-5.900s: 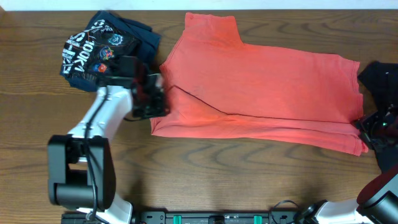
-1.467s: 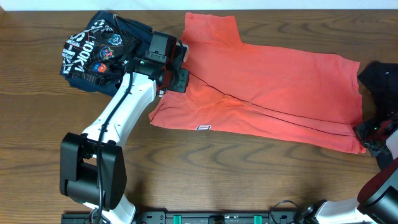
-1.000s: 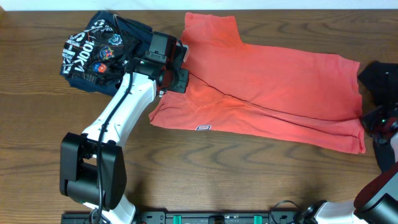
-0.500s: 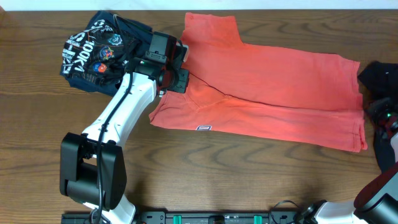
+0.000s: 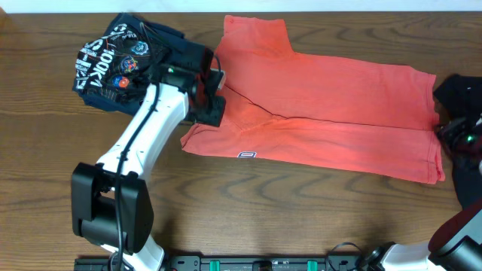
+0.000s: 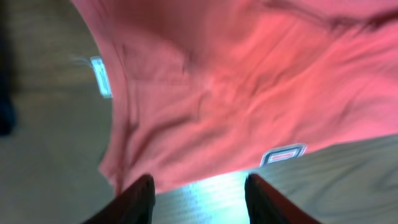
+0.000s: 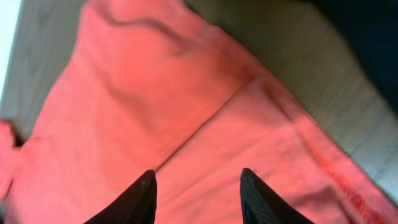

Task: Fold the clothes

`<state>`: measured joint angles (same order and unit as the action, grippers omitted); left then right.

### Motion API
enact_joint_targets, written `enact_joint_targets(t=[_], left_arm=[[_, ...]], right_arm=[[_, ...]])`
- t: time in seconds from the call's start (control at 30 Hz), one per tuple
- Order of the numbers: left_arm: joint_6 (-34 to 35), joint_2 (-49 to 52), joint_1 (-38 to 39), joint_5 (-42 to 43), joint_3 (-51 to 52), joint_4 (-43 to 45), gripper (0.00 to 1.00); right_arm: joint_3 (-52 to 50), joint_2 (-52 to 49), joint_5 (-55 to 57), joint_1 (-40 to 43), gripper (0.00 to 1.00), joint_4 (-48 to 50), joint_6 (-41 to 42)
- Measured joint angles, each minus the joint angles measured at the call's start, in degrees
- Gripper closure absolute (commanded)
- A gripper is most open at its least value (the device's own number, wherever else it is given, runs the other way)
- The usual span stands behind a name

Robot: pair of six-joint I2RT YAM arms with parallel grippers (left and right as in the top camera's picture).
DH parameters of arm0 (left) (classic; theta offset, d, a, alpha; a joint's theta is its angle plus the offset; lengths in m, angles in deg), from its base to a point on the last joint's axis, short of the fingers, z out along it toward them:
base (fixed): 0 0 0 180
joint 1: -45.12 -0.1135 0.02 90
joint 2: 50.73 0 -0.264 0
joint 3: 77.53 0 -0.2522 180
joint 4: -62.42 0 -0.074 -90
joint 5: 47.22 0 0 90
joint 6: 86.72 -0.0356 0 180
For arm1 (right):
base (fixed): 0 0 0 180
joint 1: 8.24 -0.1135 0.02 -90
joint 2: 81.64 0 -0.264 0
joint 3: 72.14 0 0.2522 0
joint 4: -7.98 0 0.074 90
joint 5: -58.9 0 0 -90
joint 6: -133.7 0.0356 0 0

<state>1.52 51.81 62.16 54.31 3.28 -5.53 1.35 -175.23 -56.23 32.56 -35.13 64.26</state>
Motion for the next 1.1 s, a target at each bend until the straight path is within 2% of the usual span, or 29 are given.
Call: enact_joint_targets(t=[0.13,0.23,0.33,0.43,0.57,0.8,0.9,1.1], left_arm=[[-0.5,0.0,0.0,0.0,-10.8,-1.6,0.46],[0.1,-0.3,0.0,0.1,-15.2,-3.4,0.40],[1.0,-0.4,0.0,0.0,-14.4,-9.2,0.40],[2.4,-0.4,-0.3,0.1,-9.2,-11.9,0.40],[5.7,-0.3,-2.9,0.1,1.7,-10.1,0.40],[10.6,0.3,-12.3,3.7,19.5,2.4,0.40],[12.3,0.3,-15.0,6.3,23.7,8.9,0.39],[16.4,0.3,-15.4,9.1,27.2,17.2,0.40]], right_arm=[[11.3,0.2,-1.0,-4.0,0.49,-9.8,-3.2],[17.8,1.4,-0.9,-7.3,0.35,-17.6,-5.0],[19.2,2.5,1.4,-8.7,0.27,-26.7,-5.7],[17.7,2.5,6.2,-8.6,0.24,-32.4,-6.2],[10.0,2.4,10.4,-8.3,0.22,-30.3,-6.2],[-4.3,1.3,10.9,-3.8,0.22,-22.4,-5.5],[-7.1,1.3,9.9,-2.9,0.21,-19.5,-5.5],[-8.5,1.3,8.9,-2.7,0.20,-17.0,-5.0]])
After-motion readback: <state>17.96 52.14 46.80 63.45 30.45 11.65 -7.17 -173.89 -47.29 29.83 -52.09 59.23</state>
